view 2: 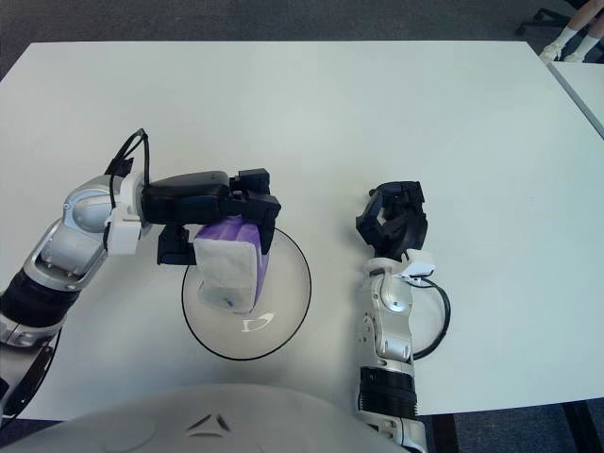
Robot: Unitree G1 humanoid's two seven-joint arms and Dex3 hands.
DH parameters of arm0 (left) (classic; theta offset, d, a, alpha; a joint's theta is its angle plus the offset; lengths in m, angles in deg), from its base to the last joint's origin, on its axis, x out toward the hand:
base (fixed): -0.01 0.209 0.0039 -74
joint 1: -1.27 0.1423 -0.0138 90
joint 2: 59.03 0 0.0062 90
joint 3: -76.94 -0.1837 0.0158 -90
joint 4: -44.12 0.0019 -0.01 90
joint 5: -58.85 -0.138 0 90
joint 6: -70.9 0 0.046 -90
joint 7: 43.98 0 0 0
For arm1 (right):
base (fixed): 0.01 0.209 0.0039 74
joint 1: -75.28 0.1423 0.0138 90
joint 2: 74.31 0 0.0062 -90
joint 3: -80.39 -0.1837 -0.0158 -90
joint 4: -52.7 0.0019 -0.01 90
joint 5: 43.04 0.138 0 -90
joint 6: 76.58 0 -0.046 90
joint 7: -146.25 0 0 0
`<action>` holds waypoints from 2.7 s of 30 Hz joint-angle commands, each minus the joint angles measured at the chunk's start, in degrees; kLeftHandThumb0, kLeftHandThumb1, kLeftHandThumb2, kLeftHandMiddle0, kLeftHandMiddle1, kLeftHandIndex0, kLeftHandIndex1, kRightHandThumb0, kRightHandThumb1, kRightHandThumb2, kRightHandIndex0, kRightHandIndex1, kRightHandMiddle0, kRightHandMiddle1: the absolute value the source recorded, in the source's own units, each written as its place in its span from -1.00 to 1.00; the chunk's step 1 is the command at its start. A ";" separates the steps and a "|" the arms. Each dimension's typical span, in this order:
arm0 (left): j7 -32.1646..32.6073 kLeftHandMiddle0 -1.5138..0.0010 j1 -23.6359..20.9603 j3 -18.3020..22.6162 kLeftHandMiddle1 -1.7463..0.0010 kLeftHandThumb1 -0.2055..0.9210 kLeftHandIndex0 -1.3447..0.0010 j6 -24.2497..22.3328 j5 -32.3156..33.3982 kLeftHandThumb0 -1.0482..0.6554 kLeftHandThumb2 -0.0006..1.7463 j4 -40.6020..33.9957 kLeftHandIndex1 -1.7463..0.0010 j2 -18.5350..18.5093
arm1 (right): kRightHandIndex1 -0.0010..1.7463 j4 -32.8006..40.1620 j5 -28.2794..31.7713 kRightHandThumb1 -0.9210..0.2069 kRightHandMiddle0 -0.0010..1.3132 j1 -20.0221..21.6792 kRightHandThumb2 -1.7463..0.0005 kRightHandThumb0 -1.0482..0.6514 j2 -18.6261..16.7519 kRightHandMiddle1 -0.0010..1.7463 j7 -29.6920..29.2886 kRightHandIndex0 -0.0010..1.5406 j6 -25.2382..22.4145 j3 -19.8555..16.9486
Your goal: Put the tissue paper into the plate.
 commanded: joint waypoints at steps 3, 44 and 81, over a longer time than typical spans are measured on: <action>-0.27 -0.20 -1.48 -1.53 -0.96 -0.76 -0.01 5.26 -3.88 0.23 1.00 0.86 -1.00 -0.07 | 0.74 -4.60 3.38 -0.49 -0.43 -4.44 -0.06 -0.23 -2.92 1.00 0.34 -0.19 -6.48 -0.90; 2.54 1.00 -6.20 0.43 1.00 1.00 1.00 26.73 -3.63 -1.00 -0.50 15.22 1.00 -0.29 | 0.90 -4.94 0.99 -0.34 -0.34 -4.01 -0.18 -0.25 -4.26 1.00 -2.51 -0.11 -4.13 0.49; 16.70 0.55 2.95 13.49 -0.82 0.47 0.62 17.91 -3.01 -0.52 0.02 11.68 -0.78 2.31 | 0.79 -6.14 3.65 -0.43 -0.40 -4.01 -0.11 -0.24 -3.31 1.00 -0.59 -0.19 -4.29 -0.08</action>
